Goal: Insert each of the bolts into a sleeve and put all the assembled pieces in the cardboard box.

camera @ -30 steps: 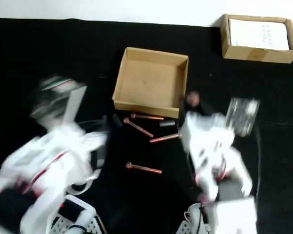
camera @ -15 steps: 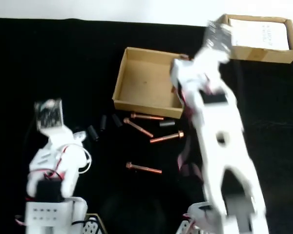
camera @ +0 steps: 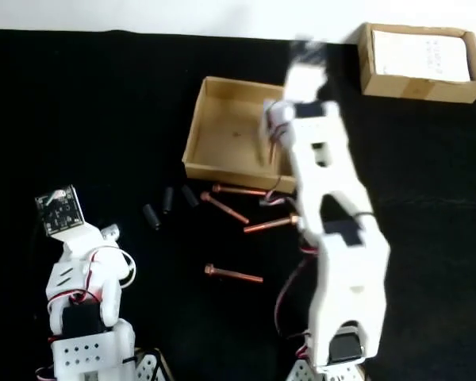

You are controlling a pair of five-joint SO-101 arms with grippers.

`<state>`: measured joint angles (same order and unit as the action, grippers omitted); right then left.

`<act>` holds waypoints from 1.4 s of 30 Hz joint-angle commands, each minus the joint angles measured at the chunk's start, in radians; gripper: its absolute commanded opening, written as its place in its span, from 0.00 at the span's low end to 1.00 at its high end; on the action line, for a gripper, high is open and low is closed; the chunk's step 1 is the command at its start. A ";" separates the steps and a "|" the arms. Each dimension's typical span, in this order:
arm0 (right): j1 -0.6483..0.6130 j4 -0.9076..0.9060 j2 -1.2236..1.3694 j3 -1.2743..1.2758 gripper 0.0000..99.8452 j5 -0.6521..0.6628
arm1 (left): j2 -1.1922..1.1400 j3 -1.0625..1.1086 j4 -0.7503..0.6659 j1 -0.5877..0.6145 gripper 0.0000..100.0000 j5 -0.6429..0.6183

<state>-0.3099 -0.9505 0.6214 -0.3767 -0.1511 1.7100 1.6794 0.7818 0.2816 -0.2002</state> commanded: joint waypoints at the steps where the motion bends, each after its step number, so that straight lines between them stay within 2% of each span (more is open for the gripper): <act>1: -0.045 -0.099 -0.007 -0.067 0.01 0.031 | 0.010 0.022 -0.009 -0.002 0.01 -0.006; 4: -0.059 -0.160 -0.038 -0.067 0.03 0.032 | 0.010 0.022 -0.009 -0.001 0.01 -0.005; 9: -0.058 -0.245 -0.142 -0.067 0.19 0.032 | 0.010 0.022 -0.009 0.001 0.01 -0.005; 16: -0.067 -0.527 -0.380 -0.067 0.17 0.034 | 0.010 0.022 -0.009 0.001 0.01 -0.005; 22: -0.153 -0.817 -0.545 -0.008 0.17 0.020 | 0.010 0.022 -0.008 0.001 0.01 -0.005; 28: -0.211 -0.731 -0.645 0.251 0.17 -0.206 | 0.010 0.022 -0.008 0.001 0.01 -0.005; 35: -0.185 -0.404 -0.644 0.509 0.17 -0.626 | 0.010 0.022 -0.006 0.002 0.01 -0.005; 42: -0.153 -0.097 -0.644 0.664 0.17 -0.784 | 0.010 0.022 -0.006 0.002 0.01 -0.005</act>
<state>-0.4910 -1.1669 0.0261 0.2417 -0.8907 1.7116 1.6794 0.7818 0.2816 -0.2002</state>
